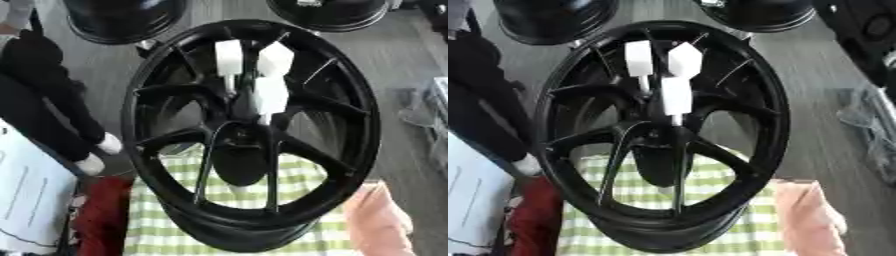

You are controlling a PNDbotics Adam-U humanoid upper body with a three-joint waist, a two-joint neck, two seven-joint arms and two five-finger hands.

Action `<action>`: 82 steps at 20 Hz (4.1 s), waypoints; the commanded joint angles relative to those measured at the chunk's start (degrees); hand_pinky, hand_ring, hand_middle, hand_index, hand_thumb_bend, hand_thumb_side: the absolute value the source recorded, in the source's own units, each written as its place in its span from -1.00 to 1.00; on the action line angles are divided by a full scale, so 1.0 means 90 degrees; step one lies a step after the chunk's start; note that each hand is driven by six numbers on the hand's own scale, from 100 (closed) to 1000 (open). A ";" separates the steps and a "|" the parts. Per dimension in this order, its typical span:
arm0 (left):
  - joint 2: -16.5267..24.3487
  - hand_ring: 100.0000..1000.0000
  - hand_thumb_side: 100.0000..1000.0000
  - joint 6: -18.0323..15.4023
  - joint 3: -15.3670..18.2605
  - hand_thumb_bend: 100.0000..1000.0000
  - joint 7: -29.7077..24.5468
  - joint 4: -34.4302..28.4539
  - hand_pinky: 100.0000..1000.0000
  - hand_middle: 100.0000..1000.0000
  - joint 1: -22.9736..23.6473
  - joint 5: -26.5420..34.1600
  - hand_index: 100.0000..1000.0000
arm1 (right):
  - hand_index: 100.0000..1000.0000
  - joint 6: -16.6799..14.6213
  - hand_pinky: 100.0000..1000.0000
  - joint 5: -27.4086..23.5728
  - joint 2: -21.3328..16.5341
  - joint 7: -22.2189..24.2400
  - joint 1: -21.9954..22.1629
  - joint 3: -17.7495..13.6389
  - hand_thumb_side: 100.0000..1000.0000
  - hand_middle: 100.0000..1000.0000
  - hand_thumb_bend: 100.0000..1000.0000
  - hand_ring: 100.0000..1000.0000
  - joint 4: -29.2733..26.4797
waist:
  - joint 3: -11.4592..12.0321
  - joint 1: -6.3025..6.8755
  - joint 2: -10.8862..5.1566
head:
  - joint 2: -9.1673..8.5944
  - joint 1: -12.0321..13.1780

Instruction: Pull the pin out of the wheel hub.

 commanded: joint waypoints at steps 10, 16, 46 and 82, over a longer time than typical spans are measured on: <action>0.0108 0.49 0.12 -0.0009 0.0091 -0.44 0.0069 -0.0083 0.47 0.43 0.0071 -0.0014 0.52 | 0.68 -0.1142 0.63 -0.0283 -0.0026 0.1094 -0.0060 0.0596 -0.24 0.51 -0.95 0.61 -0.0853 | -0.0108 0.0035 -0.0211 | 0.0037 0.0191; 0.0106 0.49 0.13 -0.0005 0.0096 -0.44 0.0080 -0.0083 0.47 0.43 0.0099 -0.0021 0.52 | 0.67 -0.0599 0.58 -0.0510 -0.0209 0.1094 0.0034 0.0682 -0.41 0.47 -0.79 0.57 -0.1405 | -0.0163 0.0039 -0.0185 | 0.0037 0.0309; 0.0053 0.48 0.15 0.0015 0.0131 -0.44 0.0090 -0.0051 0.47 0.43 0.0133 -0.0041 0.52 | 0.67 0.0388 0.55 -0.0668 -0.0669 0.1094 0.0489 0.0850 -0.19 0.48 -0.51 0.58 -0.2172 | -0.0305 -0.0003 0.0023 | 0.0037 0.0431; -0.0089 0.48 0.18 0.0035 0.0118 -0.47 0.0090 -0.0043 0.48 0.42 0.0119 -0.0049 0.51 | 0.65 0.0180 0.54 -0.0338 -0.0618 0.1094 0.0699 0.0802 -0.29 0.46 -0.49 0.58 -0.1899 | -0.0166 0.0012 0.0224 | 0.0037 0.0261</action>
